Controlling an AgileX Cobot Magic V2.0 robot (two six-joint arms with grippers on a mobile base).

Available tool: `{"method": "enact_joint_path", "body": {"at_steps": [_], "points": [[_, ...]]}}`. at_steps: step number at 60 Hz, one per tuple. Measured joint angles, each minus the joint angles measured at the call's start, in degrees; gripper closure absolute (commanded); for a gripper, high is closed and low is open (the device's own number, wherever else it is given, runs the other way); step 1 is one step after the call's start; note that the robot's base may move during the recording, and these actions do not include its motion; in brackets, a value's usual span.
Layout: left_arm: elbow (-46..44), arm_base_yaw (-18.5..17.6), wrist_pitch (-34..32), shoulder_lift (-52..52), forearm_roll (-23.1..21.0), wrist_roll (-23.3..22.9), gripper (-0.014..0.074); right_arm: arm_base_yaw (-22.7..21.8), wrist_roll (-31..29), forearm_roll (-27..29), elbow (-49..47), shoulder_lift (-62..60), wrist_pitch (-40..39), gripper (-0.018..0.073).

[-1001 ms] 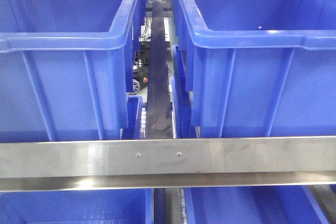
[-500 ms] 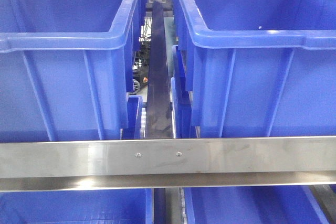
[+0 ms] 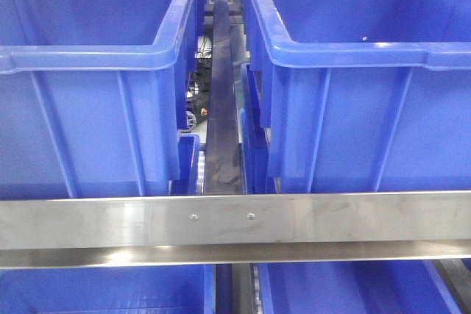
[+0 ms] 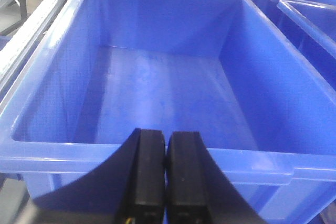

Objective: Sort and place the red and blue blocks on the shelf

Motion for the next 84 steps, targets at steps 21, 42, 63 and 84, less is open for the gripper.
{"method": "enact_joint_path", "body": {"at_steps": [21, 42, 63, 84], "points": [[0.00, 0.00, 0.00, 0.00, 0.00, 0.00, 0.0460, 0.00, 0.00, 0.37, 13.65, -12.13, -1.39, 0.0510], [0.00, 0.00, 0.00, -0.09, 0.00, 0.00, 0.0460, 0.00, 0.00, 0.62, 18.34, -12.48, -5.69, 0.0510], [0.00, 0.00, 0.00, -0.09, 0.03, 0.00, 0.0460, 0.00, 0.00, 0.72, 18.34, -12.48, -6.13, 0.0510], [0.00, 0.00, 0.00, -0.09, 0.03, 0.00, 0.0460, 0.00, 0.00, 0.74, 18.34, -12.48, -6.13, 0.0510]]}}
